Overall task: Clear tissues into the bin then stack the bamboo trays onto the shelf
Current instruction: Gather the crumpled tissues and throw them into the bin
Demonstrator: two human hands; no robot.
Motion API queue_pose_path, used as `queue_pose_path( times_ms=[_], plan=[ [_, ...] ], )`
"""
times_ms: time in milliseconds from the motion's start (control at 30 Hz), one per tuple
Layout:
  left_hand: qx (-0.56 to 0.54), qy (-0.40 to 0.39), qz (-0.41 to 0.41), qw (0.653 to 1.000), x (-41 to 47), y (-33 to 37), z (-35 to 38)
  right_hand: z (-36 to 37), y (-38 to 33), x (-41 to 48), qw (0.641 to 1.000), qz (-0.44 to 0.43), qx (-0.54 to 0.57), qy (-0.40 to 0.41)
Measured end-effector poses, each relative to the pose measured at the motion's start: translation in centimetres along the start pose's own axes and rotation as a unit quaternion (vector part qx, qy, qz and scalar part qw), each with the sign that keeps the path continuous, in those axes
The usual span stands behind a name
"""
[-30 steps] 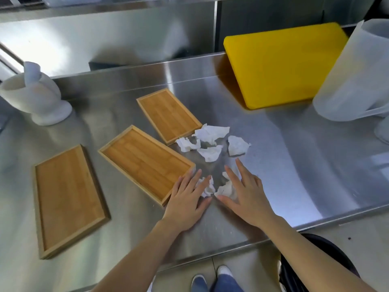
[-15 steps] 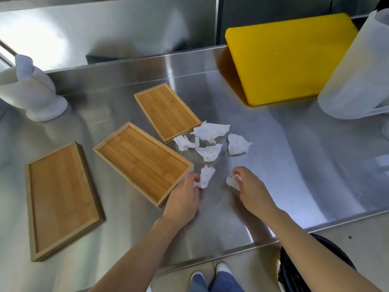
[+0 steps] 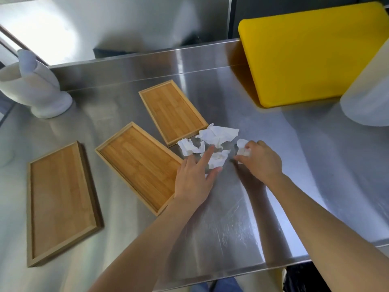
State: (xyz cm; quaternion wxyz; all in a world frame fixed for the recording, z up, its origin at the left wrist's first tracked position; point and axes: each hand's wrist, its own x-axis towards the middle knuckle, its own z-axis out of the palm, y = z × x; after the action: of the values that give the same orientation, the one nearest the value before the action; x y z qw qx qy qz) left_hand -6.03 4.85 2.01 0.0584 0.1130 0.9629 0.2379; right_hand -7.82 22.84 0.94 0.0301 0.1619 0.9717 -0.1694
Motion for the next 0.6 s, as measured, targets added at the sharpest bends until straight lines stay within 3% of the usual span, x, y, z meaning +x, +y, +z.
queue_pose_path(
  times_ms=[167, 467, 600],
  plan=[
    [0.075, -0.031, 0.006, 0.997, 1.6, 0.7, 0.7, 0.6, 0.9, -0.2, 0.999, -0.008, 0.036, -0.021],
    [0.130, -0.050, 0.039, 0.989, 2.9, 1.0, 2.2, -3.2, 1.0, 0.6, 0.977, 0.007, 0.162, 0.141],
    [0.091, -0.038, 0.043, 0.994, 2.7, 1.1, 1.8, -4.2, 0.1, 1.5, 0.970, 0.025, 0.199, 0.140]
  ],
)
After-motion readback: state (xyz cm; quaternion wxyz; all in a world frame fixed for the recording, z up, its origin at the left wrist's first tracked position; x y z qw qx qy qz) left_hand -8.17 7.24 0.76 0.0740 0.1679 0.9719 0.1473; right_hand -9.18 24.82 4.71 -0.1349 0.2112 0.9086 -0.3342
